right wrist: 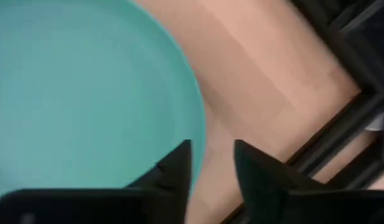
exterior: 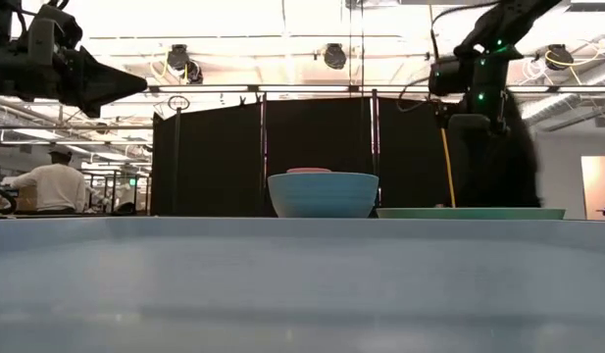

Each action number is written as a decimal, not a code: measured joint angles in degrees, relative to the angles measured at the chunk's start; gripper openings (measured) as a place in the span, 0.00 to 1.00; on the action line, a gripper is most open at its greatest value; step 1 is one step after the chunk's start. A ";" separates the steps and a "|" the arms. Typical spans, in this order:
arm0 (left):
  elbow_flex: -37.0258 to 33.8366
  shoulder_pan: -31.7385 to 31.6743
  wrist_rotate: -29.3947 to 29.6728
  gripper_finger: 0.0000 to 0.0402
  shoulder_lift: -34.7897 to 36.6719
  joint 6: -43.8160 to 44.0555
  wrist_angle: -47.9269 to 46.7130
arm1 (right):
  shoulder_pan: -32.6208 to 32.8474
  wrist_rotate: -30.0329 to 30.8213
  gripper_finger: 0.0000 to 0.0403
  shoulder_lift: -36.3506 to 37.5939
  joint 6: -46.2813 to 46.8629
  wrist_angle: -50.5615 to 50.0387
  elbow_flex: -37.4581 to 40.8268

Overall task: Set up tray
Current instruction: Put the light blue plate on the blue tray, then put the blue bowl on the light blue plate

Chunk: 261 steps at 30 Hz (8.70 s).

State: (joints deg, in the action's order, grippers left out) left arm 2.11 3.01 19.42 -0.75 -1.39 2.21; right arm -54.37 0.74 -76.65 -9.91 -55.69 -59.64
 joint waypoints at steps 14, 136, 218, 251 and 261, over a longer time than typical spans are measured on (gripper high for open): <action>0.04 -0.04 0.29 0.09 0.00 0.01 -2.96 | -1.18 0.69 0.78 -7.81 -3.80 7.20 0.00; -0.02 -0.01 1.53 0.09 0.02 3.21 -2.46 | 64.72 -8.73 0.00 -26.15 23.92 3.25 -16.24; 0.03 -0.02 1.62 0.09 0.02 0.89 -2.99 | 66.26 -5.15 0.01 26.92 11.96 55.91 24.65; 38.99 -8.24 -1.63 0.09 -66.65 11.07 -5.73 | 60.17 -7.00 0.00 50.63 11.15 78.60 51.23; 87.15 -9.75 -10.04 0.31 -101.33 -11.97 -42.39 | 60.06 -11.58 0.00 51.04 10.64 78.21 51.19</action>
State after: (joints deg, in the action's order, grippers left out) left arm 89.25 -6.74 9.38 -102.08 -13.35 -40.18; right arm 5.69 -10.84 -25.61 0.73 22.52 -8.45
